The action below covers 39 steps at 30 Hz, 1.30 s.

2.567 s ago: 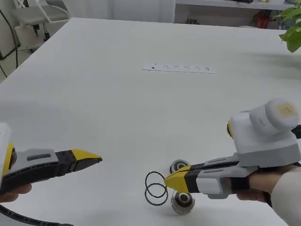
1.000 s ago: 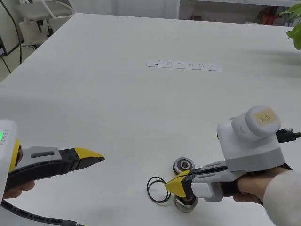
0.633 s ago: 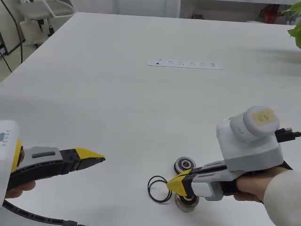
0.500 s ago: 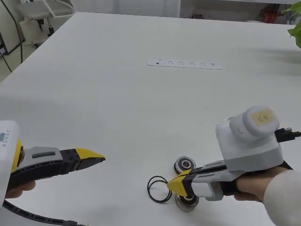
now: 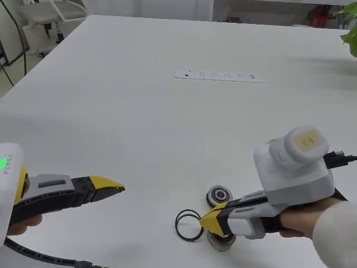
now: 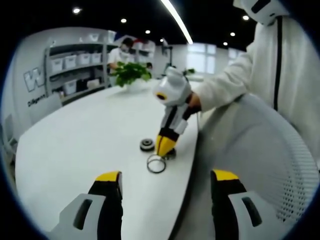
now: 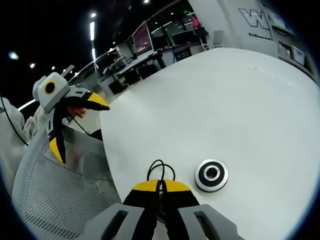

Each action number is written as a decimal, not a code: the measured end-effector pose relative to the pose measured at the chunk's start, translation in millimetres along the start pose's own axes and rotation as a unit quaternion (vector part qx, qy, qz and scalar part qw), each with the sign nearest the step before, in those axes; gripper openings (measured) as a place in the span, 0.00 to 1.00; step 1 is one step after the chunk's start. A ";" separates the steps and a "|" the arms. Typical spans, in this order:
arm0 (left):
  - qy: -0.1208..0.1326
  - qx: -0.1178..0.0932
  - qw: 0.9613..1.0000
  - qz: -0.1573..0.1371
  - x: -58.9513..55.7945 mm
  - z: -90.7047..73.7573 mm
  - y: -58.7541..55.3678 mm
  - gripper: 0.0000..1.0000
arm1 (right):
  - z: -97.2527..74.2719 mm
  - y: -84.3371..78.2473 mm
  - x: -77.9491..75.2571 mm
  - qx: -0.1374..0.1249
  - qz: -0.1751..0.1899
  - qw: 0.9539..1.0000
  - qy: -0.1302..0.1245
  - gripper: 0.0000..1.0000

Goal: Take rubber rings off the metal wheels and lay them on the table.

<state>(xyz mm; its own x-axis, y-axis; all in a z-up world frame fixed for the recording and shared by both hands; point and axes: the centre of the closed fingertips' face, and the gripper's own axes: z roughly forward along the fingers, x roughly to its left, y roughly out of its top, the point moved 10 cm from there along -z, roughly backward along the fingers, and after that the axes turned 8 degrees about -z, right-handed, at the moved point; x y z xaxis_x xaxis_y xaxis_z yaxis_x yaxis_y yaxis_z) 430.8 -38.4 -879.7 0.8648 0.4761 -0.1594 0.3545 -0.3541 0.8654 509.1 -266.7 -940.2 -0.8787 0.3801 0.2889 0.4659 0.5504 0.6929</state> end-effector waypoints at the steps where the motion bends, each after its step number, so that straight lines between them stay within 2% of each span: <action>1: 0.000 0.000 1.000 -0.001 0.1 0.0 0.0 0.73 | 0.0 0.0 0.0 0.002 -0.004 1.000 -0.001 0.00; 13: 0.001 0.002 1.000 0.000 0.2 0.2 -0.1 0.73 | 0.8 0.2 2.1 0.016 -0.039 0.999 -0.009 0.04; 15: 0.002 0.003 1.000 0.000 0.1 0.2 -0.1 0.73 | 0.7 0.5 2.1 0.019 -0.047 0.999 -0.012 0.05; 16: 0.001 0.003 1.000 0.001 0.0 0.3 0.0 0.73 | 0.7 0.8 2.7 0.024 -0.065 0.997 -0.017 0.07; 21: 0.002 0.002 1.000 0.001 0.1 0.5 0.2 0.73 | 2.1 1.6 5.7 0.030 -0.081 0.996 -0.016 0.12; 29: 0.002 0.001 1.000 0.001 0.2 0.5 0.4 0.73 | 1.5 1.0 1.7 0.029 -0.077 0.996 -0.022 0.16; 31: 0.002 0.000 1.000 0.001 0.2 0.4 0.7 0.73 | -0.2 1.8 0.6 0.025 -0.077 0.996 -0.025 0.16; 35: 0.002 0.000 1.000 0.004 0.2 0.0 1.6 0.73 | -6.2 7.6 -3.0 -0.002 -0.070 0.997 -0.034 0.17; 39: 0.001 -0.008 1.000 0.005 0.2 -0.7 7.5 0.73 | -13.9 11.4 -7.0 -0.031 -0.071 0.996 -0.039 0.18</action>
<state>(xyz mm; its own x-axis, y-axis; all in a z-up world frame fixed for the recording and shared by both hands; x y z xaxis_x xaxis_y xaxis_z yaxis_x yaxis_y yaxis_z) 433.4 -40.4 -872.9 0.8676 0.4746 -0.1487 0.3394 -0.3465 0.8745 519.1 -273.4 -925.1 -0.9234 0.3594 0.1349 0.3279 0.5558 0.7639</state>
